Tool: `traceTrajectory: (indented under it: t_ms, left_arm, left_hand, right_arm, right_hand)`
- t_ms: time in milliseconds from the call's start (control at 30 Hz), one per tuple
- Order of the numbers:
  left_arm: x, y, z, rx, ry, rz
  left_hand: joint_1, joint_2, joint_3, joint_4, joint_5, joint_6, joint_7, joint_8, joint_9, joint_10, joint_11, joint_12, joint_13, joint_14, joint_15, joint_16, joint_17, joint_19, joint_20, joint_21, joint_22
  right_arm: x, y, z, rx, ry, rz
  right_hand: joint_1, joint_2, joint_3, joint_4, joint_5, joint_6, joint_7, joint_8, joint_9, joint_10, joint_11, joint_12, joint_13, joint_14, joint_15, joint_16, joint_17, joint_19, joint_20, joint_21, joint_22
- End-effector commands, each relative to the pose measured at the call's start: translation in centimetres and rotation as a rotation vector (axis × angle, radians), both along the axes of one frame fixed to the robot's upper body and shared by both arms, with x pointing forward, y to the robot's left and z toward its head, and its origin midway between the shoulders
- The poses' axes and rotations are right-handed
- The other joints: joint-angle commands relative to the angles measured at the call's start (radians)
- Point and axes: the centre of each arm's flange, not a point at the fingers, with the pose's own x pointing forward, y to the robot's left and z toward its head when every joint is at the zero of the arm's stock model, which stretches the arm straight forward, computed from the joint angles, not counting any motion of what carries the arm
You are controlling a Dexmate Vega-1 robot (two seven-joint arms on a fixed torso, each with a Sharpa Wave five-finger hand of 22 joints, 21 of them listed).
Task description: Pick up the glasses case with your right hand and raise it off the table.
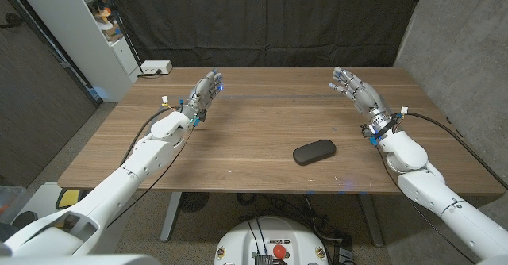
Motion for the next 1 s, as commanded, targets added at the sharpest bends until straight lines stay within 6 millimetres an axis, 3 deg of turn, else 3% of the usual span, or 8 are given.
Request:
traceTrajectory:
  t_ms: [33,1000]
  left_arm:
    - [0.0,-0.1,-0.3,-0.009,0.000,-0.013]
    - [0.4,-0.5,-0.7,-0.007,0.007,-0.013]
  left_hand:
    - [0.008,0.002,0.002,-0.004,-0.003,0.007,0.013,-0.003,0.004,0.004,0.004,0.003,0.002,0.007,0.001,0.000,0.003,0.005,0.010,0.006,0.002]
    - [0.008,0.004,0.002,-0.009,-0.004,0.012,0.009,-0.004,0.004,0.007,0.002,0.004,0.001,0.012,0.001,0.001,0.003,0.005,0.010,0.006,0.002]
  right_arm:
    - [-0.9,0.1,-0.5,-0.048,-0.018,-0.024]
    - [-2.5,-0.1,-1.6,-0.101,-0.029,-0.034]
  right_hand:
    - [0.002,0.009,0.002,-0.007,0.005,0.007,0.000,0.001,0.002,0.008,-0.006,-0.005,0.000,0.005,0.004,-0.005,0.001,0.006,0.003,-0.001,0.003]
    - [0.003,0.009,0.002,-0.012,0.007,0.005,-0.002,-0.003,0.002,0.008,-0.010,-0.008,0.000,0.006,0.002,-0.006,-0.002,0.007,0.001,-0.001,0.003]
